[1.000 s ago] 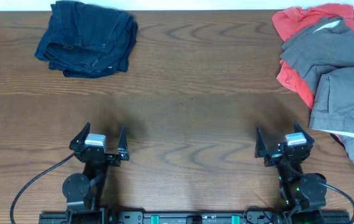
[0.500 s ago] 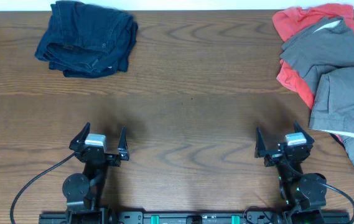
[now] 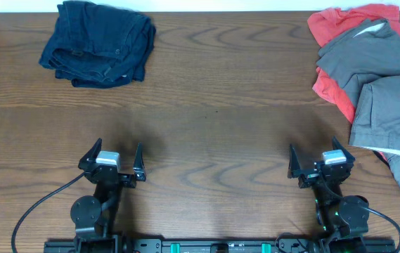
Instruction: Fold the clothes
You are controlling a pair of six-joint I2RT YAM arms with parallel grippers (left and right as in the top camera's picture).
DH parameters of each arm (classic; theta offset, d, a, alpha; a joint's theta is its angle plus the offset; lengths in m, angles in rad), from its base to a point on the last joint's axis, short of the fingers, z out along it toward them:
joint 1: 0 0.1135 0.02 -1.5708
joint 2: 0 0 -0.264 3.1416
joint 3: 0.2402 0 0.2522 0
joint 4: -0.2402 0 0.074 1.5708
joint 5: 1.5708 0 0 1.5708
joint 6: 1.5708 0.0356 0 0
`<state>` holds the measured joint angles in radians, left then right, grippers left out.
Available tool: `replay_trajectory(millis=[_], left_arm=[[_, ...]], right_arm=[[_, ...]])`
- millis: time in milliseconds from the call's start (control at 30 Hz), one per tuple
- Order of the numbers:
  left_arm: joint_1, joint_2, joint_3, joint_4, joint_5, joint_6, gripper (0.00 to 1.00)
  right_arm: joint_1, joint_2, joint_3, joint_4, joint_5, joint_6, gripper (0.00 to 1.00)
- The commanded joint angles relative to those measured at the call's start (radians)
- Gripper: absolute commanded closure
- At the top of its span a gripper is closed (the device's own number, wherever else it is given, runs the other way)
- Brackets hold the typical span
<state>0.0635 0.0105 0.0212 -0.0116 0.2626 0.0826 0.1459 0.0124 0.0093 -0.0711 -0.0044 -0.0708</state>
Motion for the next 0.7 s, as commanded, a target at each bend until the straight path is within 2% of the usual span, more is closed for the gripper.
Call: replay_trajectory(millis=[0, 467, 667], left_arm=[[-0.003, -0.006, -0.017, -0.035, 0.006, -0.001, 0.02], [-0.003, 0.001, 0.025, 0.073, 0.015, -0.001, 0.02], [-0.003, 0.153, 0.165, 0.006, 0.044, -0.001, 0.02]], right_arm=[[-0.008, -0.006, -0.004, 0.0, -0.004, -0.009, 0.01], [-0.008, -0.005, 0.005, 0.162, -0.068, -0.012, 0.01], [-0.008, 0.044, 0.104, 0.118, -0.064, -0.018, 0.01]])
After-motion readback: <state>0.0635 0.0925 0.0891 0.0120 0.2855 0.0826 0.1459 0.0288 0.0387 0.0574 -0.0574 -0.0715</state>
